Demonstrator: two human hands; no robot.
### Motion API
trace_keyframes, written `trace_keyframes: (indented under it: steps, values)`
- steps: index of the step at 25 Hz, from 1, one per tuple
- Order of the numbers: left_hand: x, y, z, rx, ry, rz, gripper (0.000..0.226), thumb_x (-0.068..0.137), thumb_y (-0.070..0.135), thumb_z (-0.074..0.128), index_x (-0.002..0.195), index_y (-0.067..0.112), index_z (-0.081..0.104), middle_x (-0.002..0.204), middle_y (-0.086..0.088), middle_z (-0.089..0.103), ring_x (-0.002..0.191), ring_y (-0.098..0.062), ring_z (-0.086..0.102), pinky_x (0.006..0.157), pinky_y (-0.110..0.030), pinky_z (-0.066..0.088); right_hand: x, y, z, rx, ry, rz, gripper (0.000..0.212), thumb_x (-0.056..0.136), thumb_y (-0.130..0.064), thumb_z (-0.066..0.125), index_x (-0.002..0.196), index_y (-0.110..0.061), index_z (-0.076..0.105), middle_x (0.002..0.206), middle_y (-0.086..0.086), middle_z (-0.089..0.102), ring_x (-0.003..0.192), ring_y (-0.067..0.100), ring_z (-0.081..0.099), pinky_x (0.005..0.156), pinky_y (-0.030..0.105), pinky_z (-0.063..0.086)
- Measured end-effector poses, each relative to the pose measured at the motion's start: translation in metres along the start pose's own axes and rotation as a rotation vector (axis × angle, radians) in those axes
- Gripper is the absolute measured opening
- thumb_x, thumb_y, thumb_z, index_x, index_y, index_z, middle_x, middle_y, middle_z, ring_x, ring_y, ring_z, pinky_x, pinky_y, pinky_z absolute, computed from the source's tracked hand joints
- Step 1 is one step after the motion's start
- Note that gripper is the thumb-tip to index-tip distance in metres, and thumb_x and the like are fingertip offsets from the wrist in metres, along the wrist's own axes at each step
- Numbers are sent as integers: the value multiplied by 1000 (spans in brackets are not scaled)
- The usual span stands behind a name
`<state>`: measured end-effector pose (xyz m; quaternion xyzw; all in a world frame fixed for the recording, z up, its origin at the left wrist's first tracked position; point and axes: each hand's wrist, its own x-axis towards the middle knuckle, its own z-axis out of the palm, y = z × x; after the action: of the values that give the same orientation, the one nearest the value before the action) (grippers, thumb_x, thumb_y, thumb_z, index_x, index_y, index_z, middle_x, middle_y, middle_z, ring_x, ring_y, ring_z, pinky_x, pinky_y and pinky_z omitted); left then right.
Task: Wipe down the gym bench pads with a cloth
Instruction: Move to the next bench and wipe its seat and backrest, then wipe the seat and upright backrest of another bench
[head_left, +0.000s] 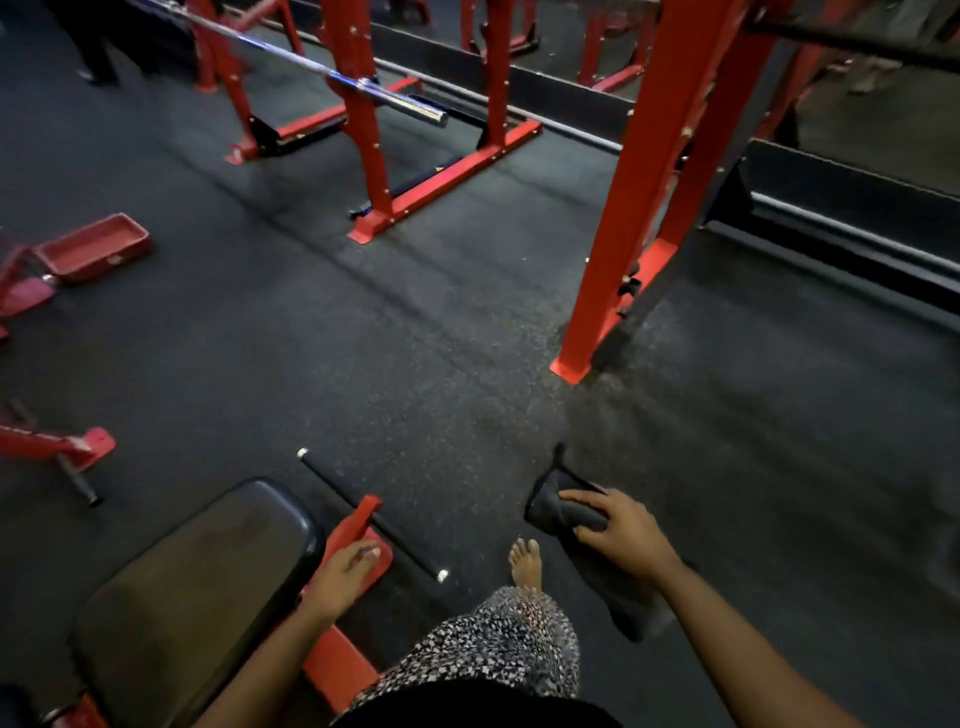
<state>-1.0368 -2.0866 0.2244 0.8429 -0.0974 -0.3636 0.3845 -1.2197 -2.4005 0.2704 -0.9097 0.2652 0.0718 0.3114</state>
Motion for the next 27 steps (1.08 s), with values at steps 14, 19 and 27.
trace_keyframes:
  steps: [14, 19, 27]
  values:
    - [275, 230, -32, -62, 256, 9, 32, 96, 20, 47, 125, 10, 56, 130, -5, 55, 122, -21, 49, 99, -26, 33, 344, 32, -153, -193, -285, -241, 49, 69, -45, 53, 116, -60, 45, 137, -9, 45, 122, 12, 48, 98, 22, 35]
    - [346, 260, -81, -146, 410, -18, 33, 94, 17, 51, 126, 11, 54, 128, -5, 54, 118, -20, 51, 95, -24, 34, 495, 20, -196, -210, -202, -231, 48, 78, -36, 63, 124, -46, 51, 129, 2, 53, 117, 20, 52, 96, 31, 41]
    - [370, 220, -134, -520, 810, -408, 29, 90, 5, 55, 118, 2, 59, 122, -13, 60, 115, -23, 55, 98, -27, 36, 736, -183, -149, -379, -574, -724, 47, 84, -32, 64, 128, -43, 48, 130, 6, 49, 116, 23, 50, 95, 30, 40]
